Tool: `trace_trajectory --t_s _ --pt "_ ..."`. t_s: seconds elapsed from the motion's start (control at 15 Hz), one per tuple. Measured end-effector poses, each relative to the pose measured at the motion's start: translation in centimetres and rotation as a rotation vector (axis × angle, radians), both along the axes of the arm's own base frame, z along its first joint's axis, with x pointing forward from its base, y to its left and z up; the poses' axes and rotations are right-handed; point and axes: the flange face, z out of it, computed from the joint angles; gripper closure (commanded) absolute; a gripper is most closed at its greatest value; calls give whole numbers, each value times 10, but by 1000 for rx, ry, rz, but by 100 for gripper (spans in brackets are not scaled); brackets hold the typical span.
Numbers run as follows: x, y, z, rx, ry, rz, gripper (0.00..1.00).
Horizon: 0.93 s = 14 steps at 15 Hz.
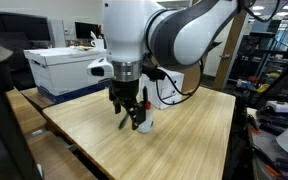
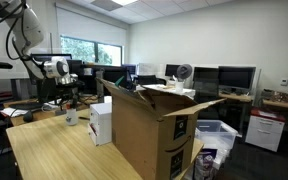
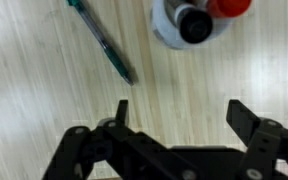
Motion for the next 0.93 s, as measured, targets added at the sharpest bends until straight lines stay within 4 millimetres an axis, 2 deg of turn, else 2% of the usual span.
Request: trace_trajectory --t_s 0.33,0.6,0.67,0.73,0.87,0.93 --pt "29 -4 -12 -18 -17 -14 0" --pt "48 -12 -23 -37 -25 -27 4" --pt "51 -13 -25 -42 -24 -30 10" --pt "54 -14 -29 -47 -22 -33 29" --pt "57 -15 -35 -53 -19 -34 35" --pt "58 -15 -37 -56 -18 -33 41"
